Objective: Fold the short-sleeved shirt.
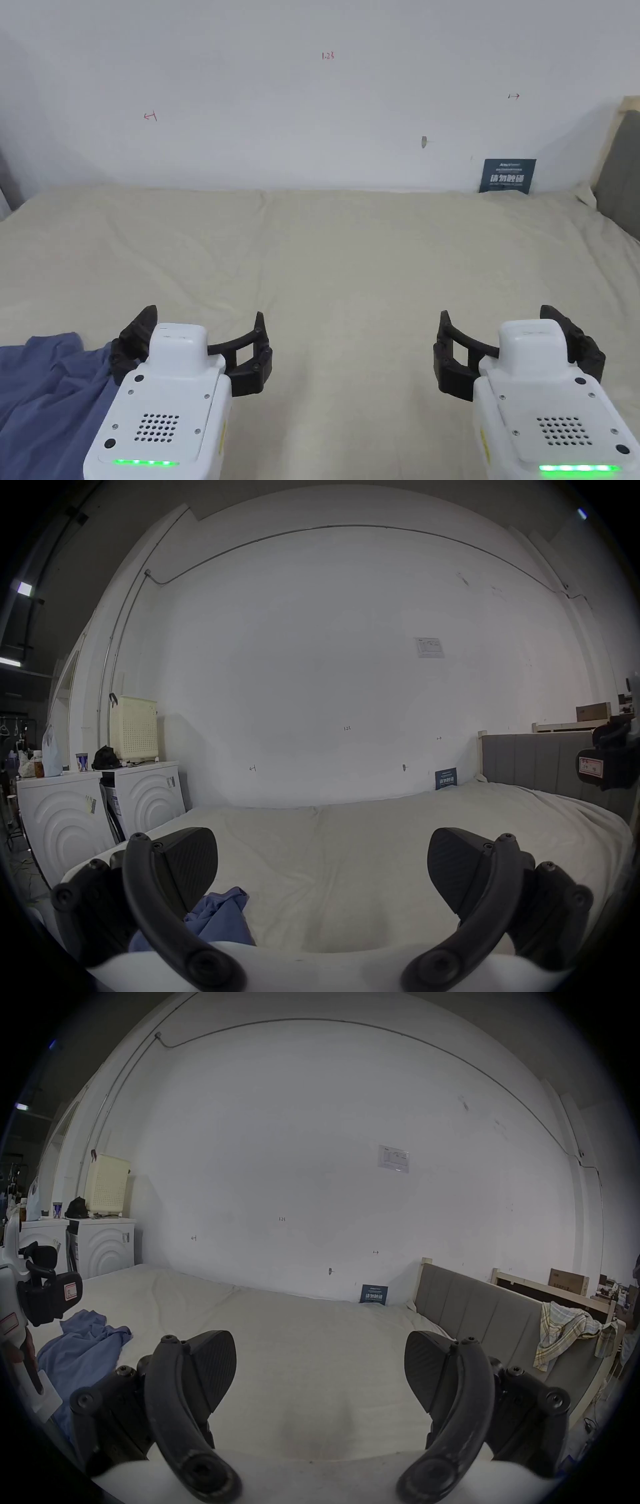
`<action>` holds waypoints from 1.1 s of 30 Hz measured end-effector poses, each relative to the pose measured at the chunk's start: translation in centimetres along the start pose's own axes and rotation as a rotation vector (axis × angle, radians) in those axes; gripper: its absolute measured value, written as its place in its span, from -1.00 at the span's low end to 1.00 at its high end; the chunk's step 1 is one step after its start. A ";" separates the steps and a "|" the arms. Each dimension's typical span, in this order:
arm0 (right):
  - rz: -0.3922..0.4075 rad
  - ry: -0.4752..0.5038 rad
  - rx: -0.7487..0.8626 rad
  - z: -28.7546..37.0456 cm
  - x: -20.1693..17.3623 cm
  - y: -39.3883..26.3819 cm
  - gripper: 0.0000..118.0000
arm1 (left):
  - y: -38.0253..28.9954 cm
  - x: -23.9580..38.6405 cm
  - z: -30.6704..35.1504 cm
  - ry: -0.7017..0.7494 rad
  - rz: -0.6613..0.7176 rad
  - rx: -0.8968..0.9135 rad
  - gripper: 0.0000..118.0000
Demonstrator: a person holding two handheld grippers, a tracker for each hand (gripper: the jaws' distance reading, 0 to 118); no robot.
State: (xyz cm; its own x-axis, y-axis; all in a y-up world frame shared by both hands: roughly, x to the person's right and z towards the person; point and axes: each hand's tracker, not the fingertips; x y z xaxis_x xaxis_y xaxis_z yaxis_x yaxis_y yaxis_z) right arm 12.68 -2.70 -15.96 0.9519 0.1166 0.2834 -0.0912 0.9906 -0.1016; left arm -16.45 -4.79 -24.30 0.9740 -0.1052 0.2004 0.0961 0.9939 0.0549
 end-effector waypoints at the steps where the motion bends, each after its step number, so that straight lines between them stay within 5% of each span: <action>1: 0.000 0.002 0.000 0.0 0.0 0.0 0.73 | 0.0 -0.1 0.0 0.003 0.008 0.003 1.00; 15: -0.022 -0.008 -0.013 0.0 0.2 0.1 0.72 | 0.4 -0.4 0.0 -0.003 0.019 -0.003 1.00; 17: -0.038 -0.010 -0.027 0.0 0.3 0.2 0.64 | 0.5 -0.6 0.1 -0.026 0.034 -0.010 0.78; 18: -0.051 -0.008 -0.030 0.0 0.3 0.3 0.41 | 0.5 -0.7 0.2 -0.040 0.047 -0.014 0.51; 20: -0.065 -0.019 -0.021 0.3 0.3 0.3 -1.00 | 0.5 -0.6 0.2 -0.036 0.057 -0.017 -0.46; 21: -0.063 -0.042 -0.015 0.2 0.5 0.4 -1.00 | 0.5 -0.4 0.1 -0.017 0.056 -0.019 -0.78; 22: -0.076 -0.114 0.017 0.3 0.8 0.8 -1.00 | 0.5 -0.3 0.0 -0.014 0.056 -0.022 -0.89; 23: -0.066 -0.055 -0.002 0.6 1.0 0.9 -1.00 | 0.6 -0.5 0.1 -0.029 0.069 -0.029 -0.97; 33: -0.072 -0.008 -0.018 -0.2 1.1 1.8 -1.00 | 0.7 -2.1 -0.1 0.001 0.111 -0.066 -1.00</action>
State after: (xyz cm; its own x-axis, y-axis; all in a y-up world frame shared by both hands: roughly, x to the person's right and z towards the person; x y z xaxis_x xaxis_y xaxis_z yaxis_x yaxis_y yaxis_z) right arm 13.60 -0.77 -16.03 0.9535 0.0454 0.2981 -0.0168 0.9950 -0.0980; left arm -18.40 -3.86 -24.73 0.9796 0.0060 0.2011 0.0005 0.9995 -0.0323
